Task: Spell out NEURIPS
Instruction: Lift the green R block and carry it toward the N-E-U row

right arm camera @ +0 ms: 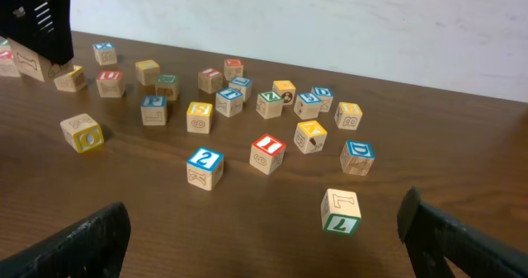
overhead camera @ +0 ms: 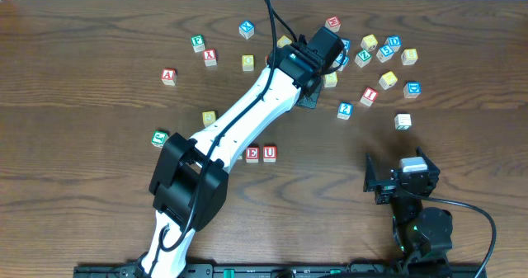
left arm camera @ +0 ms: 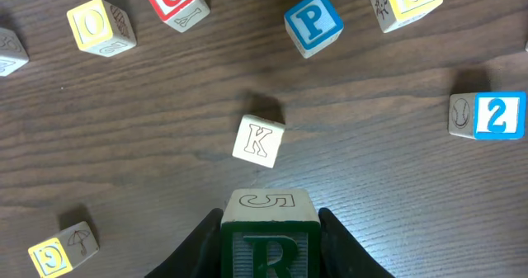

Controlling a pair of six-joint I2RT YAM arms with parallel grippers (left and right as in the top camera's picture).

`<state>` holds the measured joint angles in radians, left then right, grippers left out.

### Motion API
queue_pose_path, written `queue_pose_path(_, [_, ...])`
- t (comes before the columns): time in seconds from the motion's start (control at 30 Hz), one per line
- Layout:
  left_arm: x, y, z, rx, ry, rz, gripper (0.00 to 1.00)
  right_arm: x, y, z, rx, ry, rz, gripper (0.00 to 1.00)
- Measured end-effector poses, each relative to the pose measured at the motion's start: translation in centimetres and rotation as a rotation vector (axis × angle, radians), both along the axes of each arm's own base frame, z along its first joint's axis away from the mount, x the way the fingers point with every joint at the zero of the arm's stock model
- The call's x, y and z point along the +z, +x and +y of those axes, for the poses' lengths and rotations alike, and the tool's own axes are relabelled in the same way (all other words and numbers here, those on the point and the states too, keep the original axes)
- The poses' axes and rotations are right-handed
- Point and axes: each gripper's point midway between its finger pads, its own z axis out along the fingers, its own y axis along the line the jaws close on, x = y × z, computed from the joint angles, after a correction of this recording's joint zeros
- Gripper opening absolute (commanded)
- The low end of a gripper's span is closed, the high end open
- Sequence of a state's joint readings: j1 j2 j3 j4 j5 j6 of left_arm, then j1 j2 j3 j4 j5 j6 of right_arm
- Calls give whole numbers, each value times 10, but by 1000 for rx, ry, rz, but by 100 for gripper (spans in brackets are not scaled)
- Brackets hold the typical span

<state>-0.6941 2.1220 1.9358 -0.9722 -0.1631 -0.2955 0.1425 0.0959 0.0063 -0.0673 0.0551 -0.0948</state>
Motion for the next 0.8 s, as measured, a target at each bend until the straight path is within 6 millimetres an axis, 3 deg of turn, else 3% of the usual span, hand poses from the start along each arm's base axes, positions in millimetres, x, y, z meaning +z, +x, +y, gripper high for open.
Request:
queue_pose_path(0.27, [2, -6, 3, 5, -38, -27, 8, 0, 0, 0, 0, 0, 0, 99])
queue_pose_path(0.57, [23, -34, 23, 71, -148, -91, 7, 0, 0, 0, 0, 0, 0, 99])
queue_pose_path(0.67, [15, -43, 27, 104, -169, -88, 8, 0, 0, 0, 0, 0, 0, 99])
queue_pose_path(0.8, [-9, -58, 26, 135, -179, -61, 8, 0, 0, 0, 0, 0, 0, 99])
